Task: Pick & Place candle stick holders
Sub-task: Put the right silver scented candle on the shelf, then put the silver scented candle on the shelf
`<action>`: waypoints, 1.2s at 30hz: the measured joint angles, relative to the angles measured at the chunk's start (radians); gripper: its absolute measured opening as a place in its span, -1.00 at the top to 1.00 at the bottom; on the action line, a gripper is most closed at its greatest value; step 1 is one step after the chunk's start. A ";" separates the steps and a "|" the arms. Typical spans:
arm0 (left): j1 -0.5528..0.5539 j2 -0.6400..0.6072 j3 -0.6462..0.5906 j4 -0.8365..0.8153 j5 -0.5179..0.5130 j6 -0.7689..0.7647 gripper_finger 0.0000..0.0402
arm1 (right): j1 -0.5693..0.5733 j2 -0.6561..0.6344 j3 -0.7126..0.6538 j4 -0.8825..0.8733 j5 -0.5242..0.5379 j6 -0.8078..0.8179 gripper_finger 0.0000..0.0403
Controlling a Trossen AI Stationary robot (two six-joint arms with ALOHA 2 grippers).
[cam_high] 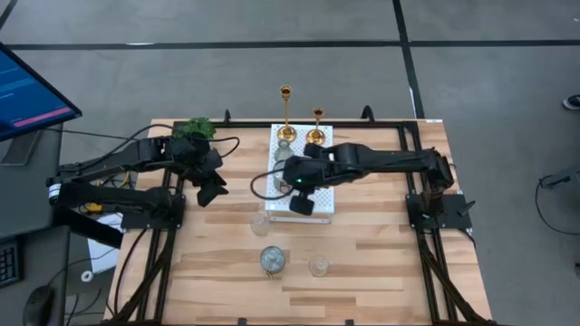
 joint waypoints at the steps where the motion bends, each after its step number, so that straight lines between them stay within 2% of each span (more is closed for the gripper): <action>1: 0.000 0.000 0.000 0.000 0.000 0.000 0.14 | -0.005 -0.011 -0.036 0.046 0.000 -0.015 0.99; 4: 0.000 0.000 0.000 0.000 0.000 0.004 0.14 | -0.025 -0.056 -0.143 0.196 -0.004 -0.045 1.00; 10: 0.000 0.000 0.000 0.001 0.000 0.006 0.14 | -0.036 -0.155 -0.352 0.331 -0.011 0.006 1.00; 16: 0.000 0.000 0.000 0.003 0.000 0.008 0.14 | -0.031 -0.183 -0.506 0.505 -0.149 0.030 1.00; 36: 0.000 0.000 0.000 0.006 0.000 0.005 0.14 | -0.125 -0.160 -0.507 0.585 -0.190 -0.042 1.00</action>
